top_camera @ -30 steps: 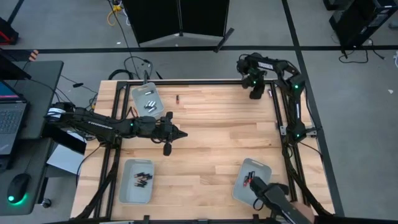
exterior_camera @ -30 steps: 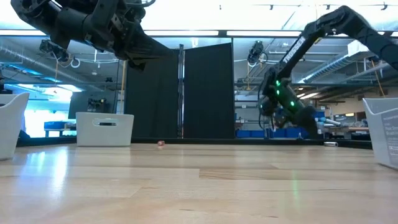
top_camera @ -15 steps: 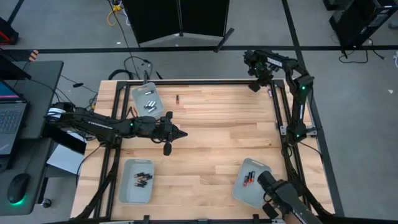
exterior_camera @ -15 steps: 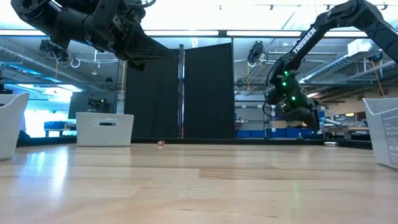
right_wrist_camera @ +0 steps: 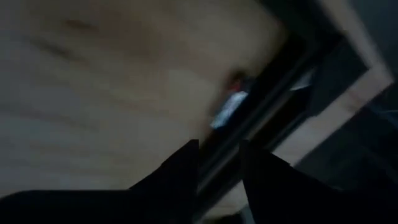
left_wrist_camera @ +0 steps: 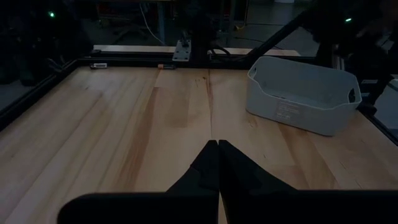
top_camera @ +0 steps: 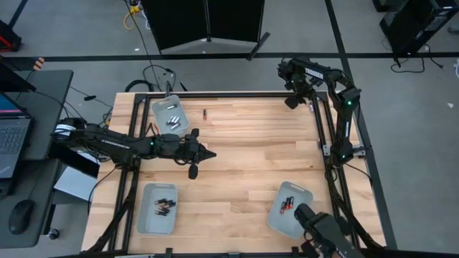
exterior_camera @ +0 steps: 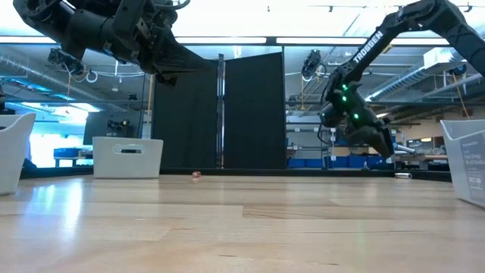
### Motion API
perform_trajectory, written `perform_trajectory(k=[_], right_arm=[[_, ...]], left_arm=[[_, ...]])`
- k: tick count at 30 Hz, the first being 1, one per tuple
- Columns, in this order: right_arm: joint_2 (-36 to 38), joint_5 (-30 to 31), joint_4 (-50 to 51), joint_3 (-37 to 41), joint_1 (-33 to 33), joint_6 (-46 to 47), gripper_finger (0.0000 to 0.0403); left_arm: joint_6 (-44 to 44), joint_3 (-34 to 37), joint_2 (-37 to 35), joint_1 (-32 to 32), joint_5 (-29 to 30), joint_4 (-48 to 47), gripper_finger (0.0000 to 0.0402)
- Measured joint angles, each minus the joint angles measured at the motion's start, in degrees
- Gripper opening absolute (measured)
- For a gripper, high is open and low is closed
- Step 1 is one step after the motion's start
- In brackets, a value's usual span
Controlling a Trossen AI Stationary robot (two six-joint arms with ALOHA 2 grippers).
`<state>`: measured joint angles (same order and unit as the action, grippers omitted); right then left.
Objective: Sort batteries
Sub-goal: Put the black-brown battery into the bottom left gray bin
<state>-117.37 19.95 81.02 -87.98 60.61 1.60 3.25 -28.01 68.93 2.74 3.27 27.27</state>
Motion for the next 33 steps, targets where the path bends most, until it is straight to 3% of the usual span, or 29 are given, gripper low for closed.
perform_trajectory(k=[4,10,13,17,22,26,29,33], right_arm=[[3.7,-4.3,-1.4,2.0,-2.2,4.2,0.0097],[15.2,-6.0,-15.3,16.4,-2.6,12.5,0.0013],[21.3,-6.2,-24.2,24.6,-4.2,18.6,0.0016],[26.2,-3.7,-33.3,32.0,-5.2,23.4,0.0062],[26.0,-1.4,-36.1,31.9,-5.3,25.5,0.0111],[24.2,-1.5,-37.5,29.2,-5.3,21.9,0.0124],[23.9,-4.9,-34.1,27.0,-5.4,20.2,0.0104],[23.9,-8.1,-28.1,28.0,-7.2,17.7,0.0026]], left_arm=[[0.0,0.0,0.0,0.0,0.0,0.0,0.0005],[0.0,0.0,0.0,0.0,0.6,-0.2,0.0005],[0.0,0.0,0.0,-0.1,1.1,-0.2,0.0005],[0.0,0.0,0.0,-0.1,1.3,-0.2,0.0005],[0.0,0.0,0.0,-0.1,1.3,-0.2,0.0005],[0.0,0.0,0.0,-0.1,1.3,0.1,0.0005],[0.2,0.0,0.0,-0.1,1.4,0.1,0.0005],[0.2,0.0,0.0,-0.1,1.4,-0.1,0.0005]])
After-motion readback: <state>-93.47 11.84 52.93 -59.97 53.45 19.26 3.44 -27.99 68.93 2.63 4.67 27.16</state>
